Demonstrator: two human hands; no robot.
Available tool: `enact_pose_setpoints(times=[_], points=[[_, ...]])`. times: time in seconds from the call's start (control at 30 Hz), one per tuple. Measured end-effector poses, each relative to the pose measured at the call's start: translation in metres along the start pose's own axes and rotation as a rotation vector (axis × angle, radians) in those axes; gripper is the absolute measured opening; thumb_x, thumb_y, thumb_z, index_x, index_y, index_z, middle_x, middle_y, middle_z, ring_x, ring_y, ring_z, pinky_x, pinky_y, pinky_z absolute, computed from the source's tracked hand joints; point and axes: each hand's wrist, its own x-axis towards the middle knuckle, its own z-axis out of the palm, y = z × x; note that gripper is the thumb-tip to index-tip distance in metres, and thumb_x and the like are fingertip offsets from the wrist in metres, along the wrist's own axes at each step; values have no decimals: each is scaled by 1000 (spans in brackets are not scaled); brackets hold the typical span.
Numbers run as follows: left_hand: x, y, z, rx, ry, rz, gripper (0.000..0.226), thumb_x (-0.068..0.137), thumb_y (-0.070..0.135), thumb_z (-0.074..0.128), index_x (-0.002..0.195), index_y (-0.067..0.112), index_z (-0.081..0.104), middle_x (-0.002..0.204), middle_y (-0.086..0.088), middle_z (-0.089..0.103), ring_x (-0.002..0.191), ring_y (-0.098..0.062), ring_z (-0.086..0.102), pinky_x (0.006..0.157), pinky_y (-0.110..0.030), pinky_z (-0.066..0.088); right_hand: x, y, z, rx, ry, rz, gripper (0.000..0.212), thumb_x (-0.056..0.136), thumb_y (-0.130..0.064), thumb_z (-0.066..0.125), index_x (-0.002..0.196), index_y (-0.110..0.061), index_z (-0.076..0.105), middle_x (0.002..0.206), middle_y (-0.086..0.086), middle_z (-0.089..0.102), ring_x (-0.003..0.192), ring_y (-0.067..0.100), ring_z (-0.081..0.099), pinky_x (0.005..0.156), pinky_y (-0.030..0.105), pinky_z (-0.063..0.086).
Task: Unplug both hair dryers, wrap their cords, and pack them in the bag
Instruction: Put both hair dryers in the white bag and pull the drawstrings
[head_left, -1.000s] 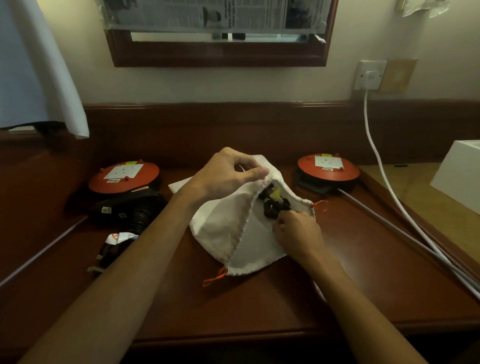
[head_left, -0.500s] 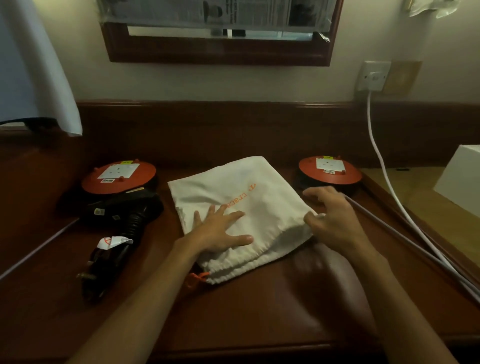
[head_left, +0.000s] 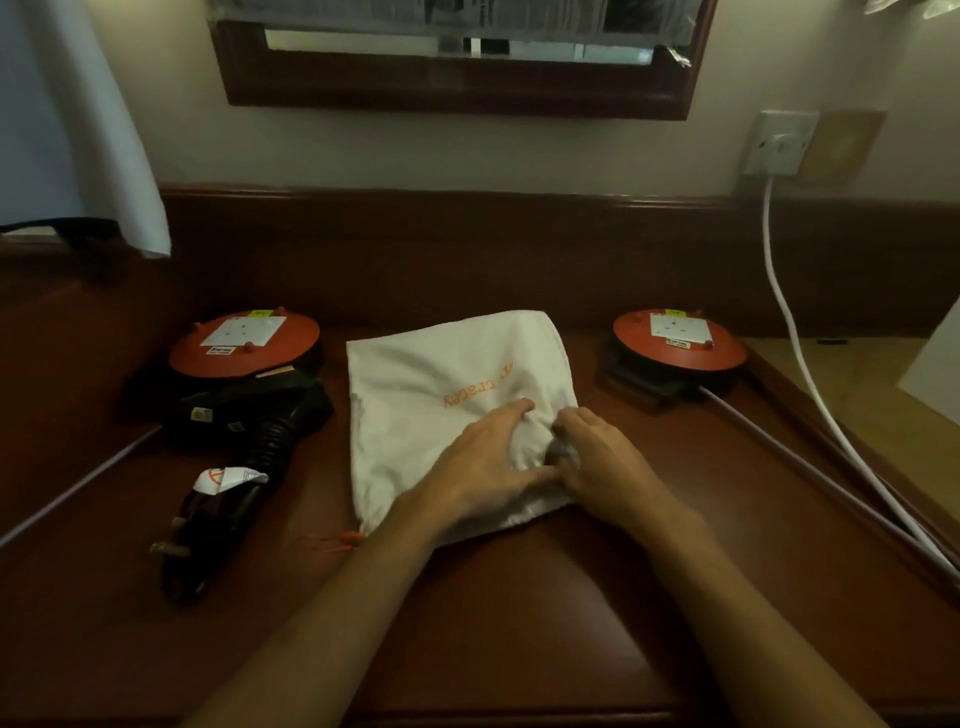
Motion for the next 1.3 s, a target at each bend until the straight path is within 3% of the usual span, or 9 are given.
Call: enact_pose_setpoints(times=[0.13, 0.23, 0.47, 0.7, 0.87, 0.97, 1.13, 1.23, 1.3], points=[[-2, -18, 9, -39, 26, -17, 78, 99, 38, 54, 160, 35, 5, 151, -5, 51, 132, -28, 52, 108, -43, 43, 7, -2, 3, -16, 56, -3, 28, 92, -23, 61, 118, -13, 54, 118, 7, 55, 99, 31, 59, 81, 42, 51], [0, -25, 12, 23, 48, -31, 68, 102, 38, 46, 160, 33, 11, 144, -10, 56, 128, -31, 55, 106, -46, 46, 9, -5, 9, 16, 115, 15, 22, 93, -23, 64, 111, -14, 57, 113, 4, 53, 91, 29, 59, 77, 39, 53], [-4, -20, 11, 38, 59, 36, 55, 109, 32, 35, 161, 23, 18, 166, 4, 25, 151, -19, 26, 123, -43, 23, 10, -13, 16, -13, 255, 106, 10, 94, -17, 62, 92, -10, 55, 94, 2, 44, 73, 22, 52, 61, 37, 49], [-5, -26, 7, -14, -45, -35, 73, 96, 72, 15, 156, 33, 29, 166, 10, 20, 155, -13, 6, 125, -49, -6, -11, -5, -3, 89, 38, 26, 14, 94, -17, 62, 108, -15, 64, 109, -8, 52, 107, 17, 52, 81, 26, 40], [-3, -36, 7, -203, 114, -77, 48, 96, 64, 46, 132, 38, 63, 145, 10, 56, 142, -10, 41, 120, -48, 29, -9, -3, -24, 122, 275, 40, 23, 96, -38, 61, 96, -17, 71, 107, -9, 59, 108, 15, 55, 80, 27, 39], [-6, -28, 9, 36, 49, -24, 60, 93, 66, 47, 147, 41, 38, 151, 13, 50, 143, -16, 41, 125, -48, 14, 20, -19, -23, 120, 214, -3, 36, 96, -36, 62, 129, -22, 61, 134, -2, 57, 127, 19, 49, 96, 34, 44], [-10, -33, 6, 438, -104, -106, 76, 93, 77, 15, 158, 43, -5, 169, 0, -10, 153, -28, -21, 121, -55, -16, 50, -26, 9, -198, -93, -13, 51, 106, -40, 30, 154, -25, 33, 168, 1, 14, 155, 21, 10, 121, 49, 18], [-13, -35, 9, 456, -119, -145, 79, 88, 82, 10, 156, 47, -9, 168, 2, -14, 153, -29, -22, 120, -55, -16, 54, -36, 5, -334, -97, 21, 47, 103, -33, 37, 148, -21, 43, 162, 4, 30, 148, 28, 28, 117, 55, 25], [-12, -33, 4, 452, -84, -132, 80, 86, 85, 16, 156, 48, 6, 169, 3, 6, 155, -29, 0, 123, -56, 0, 60, -49, -5, -408, -31, 0, 36, 99, -29, 47, 130, -15, 58, 143, 9, 53, 131, 30, 47, 112, 52, 31]])
